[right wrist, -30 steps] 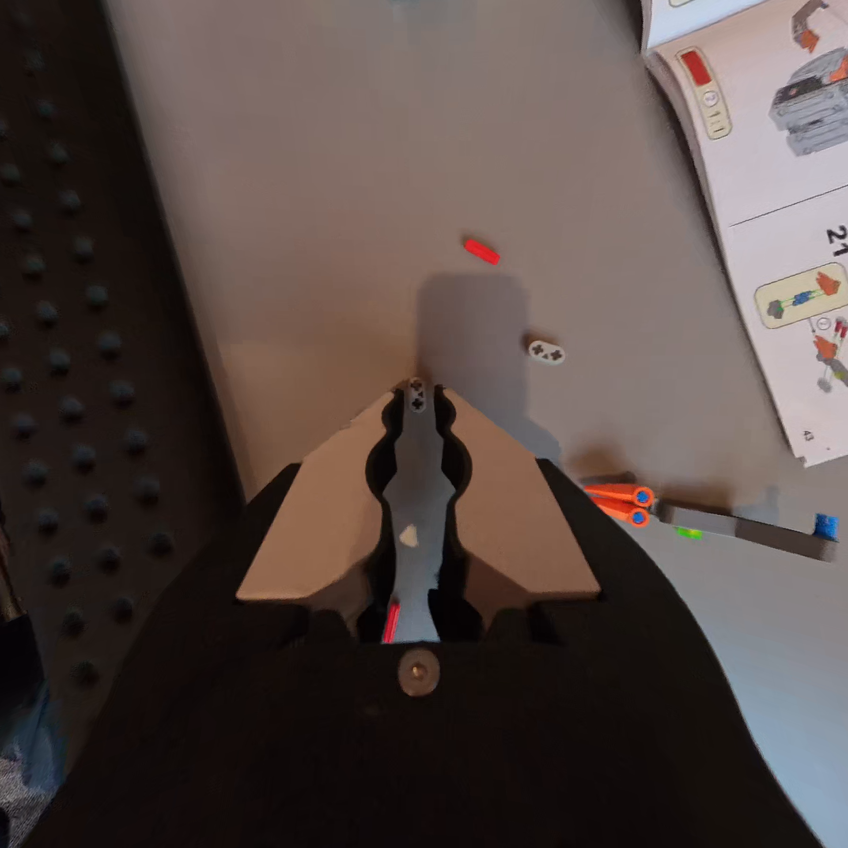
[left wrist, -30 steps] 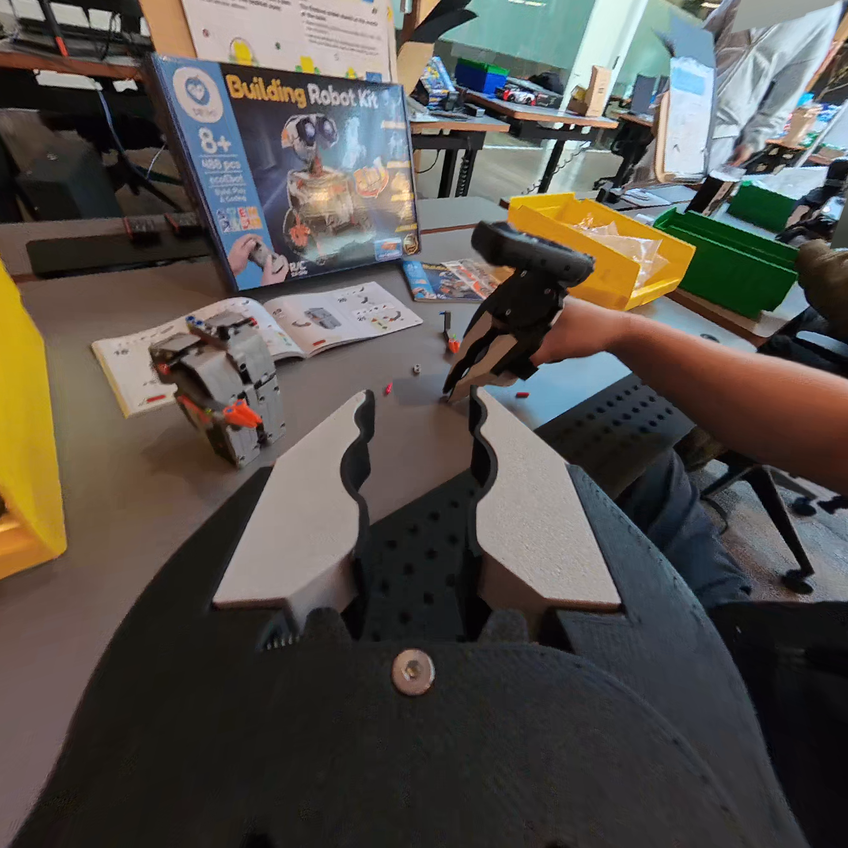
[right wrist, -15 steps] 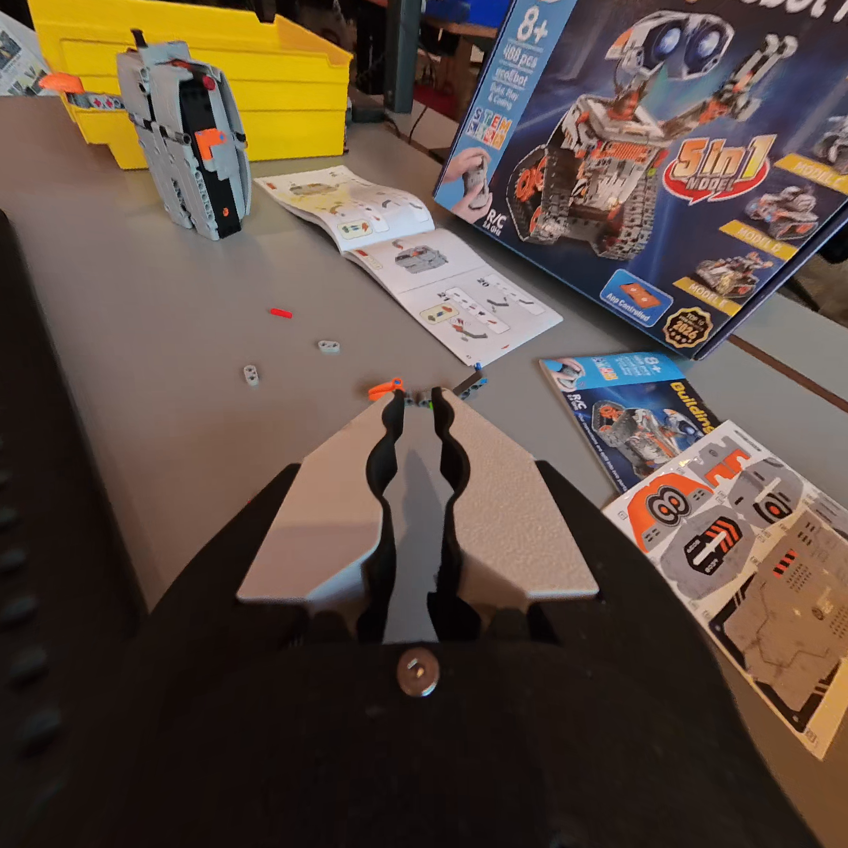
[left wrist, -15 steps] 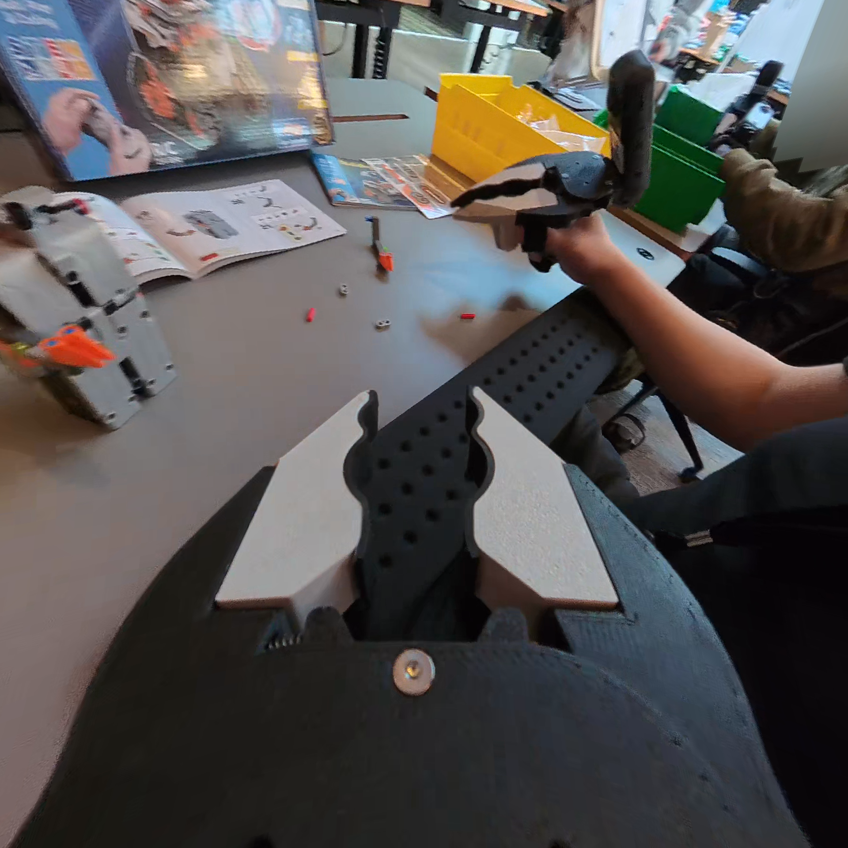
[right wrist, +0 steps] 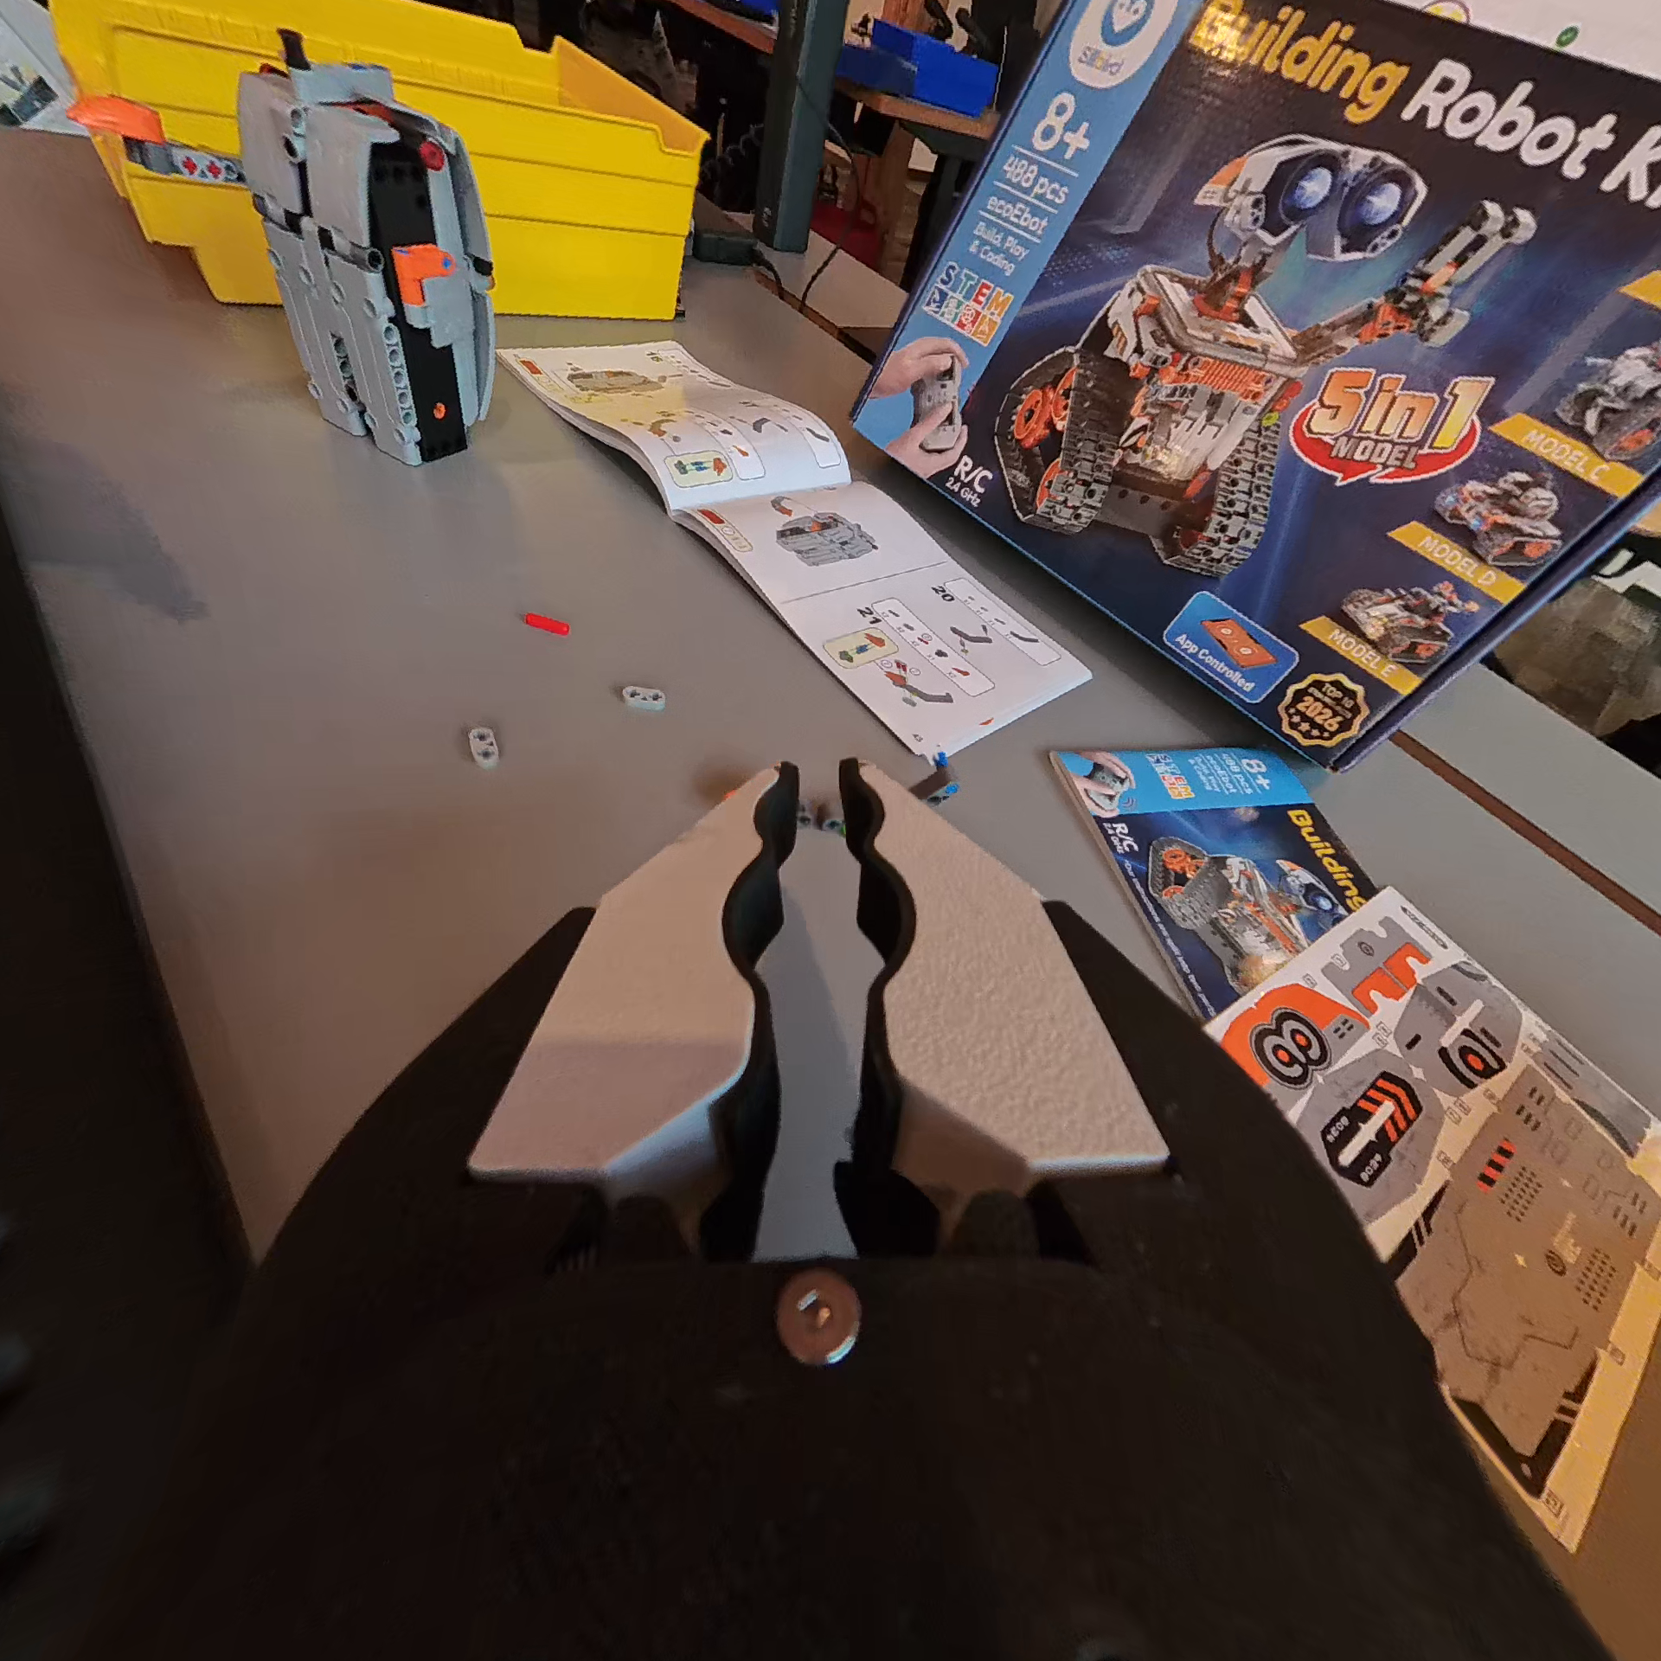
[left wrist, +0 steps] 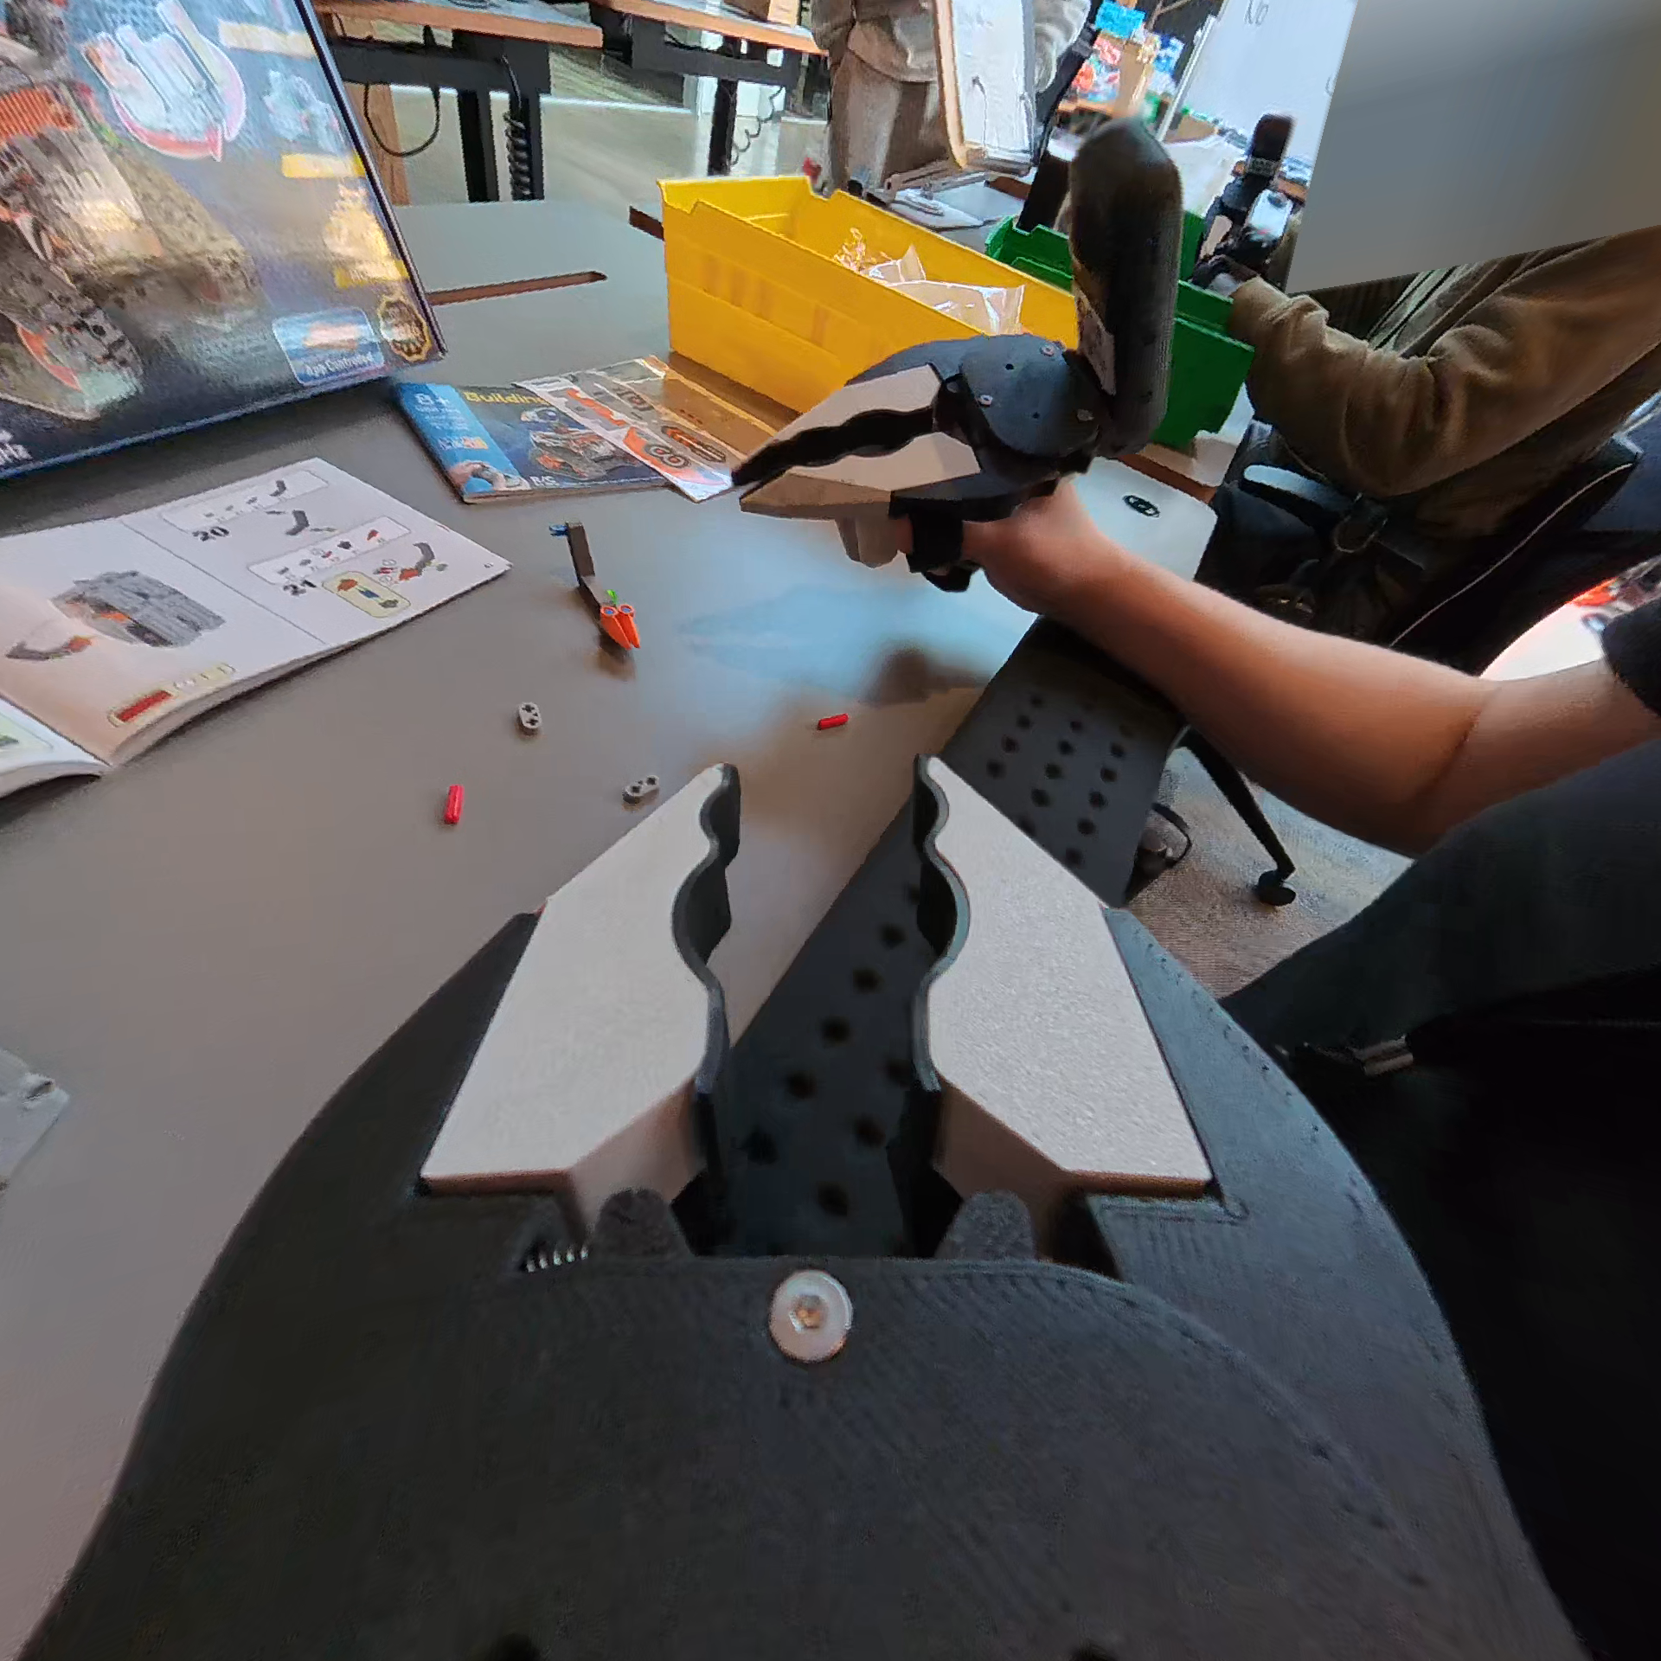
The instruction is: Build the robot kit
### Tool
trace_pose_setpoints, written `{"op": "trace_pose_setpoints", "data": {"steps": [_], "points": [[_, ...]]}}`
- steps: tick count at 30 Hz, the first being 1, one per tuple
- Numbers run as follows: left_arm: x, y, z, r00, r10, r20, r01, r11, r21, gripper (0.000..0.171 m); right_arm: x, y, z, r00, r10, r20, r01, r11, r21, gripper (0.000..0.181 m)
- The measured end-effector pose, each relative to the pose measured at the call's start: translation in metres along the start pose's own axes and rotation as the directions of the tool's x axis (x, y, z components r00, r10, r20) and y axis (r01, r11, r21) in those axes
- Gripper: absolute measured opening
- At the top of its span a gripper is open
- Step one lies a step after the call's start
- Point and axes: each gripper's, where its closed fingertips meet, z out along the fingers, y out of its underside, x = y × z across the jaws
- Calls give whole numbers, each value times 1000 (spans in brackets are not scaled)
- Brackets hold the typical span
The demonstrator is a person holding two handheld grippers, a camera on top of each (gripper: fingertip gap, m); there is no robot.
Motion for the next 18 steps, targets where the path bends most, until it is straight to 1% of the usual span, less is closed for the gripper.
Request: {"op": "trace_pose_setpoints", "data": {"steps": [4,8,11,14,16,18], "points": [[-17,-12,11,998,46,52,-45,999,-23,37,-9,-4,4,999,-28,15,28,999,15,9],[-32,-24,27,999,36,39,-35,999,-9,39,-9,-3,6,1000,-19,-13,19,1000,4,8],[-46,-26,40,997,69,42,-67,997,-35,39,-12,-4,4,999,-29,-30,29,1000,11,8],[-67,-22,53,981,172,92,-159,979,-129,40,-17,0,6,999,-33,4,33,999,-3,7],[-88,-17,61,948,274,163,-238,949,-209,52,-17,12,9,999,-29,22,30,997,-64,6],[-93,2,68,944,302,135,-250,920,-303,52,-16,14,7,1000,3,25,-1,997,-75,6]]}}
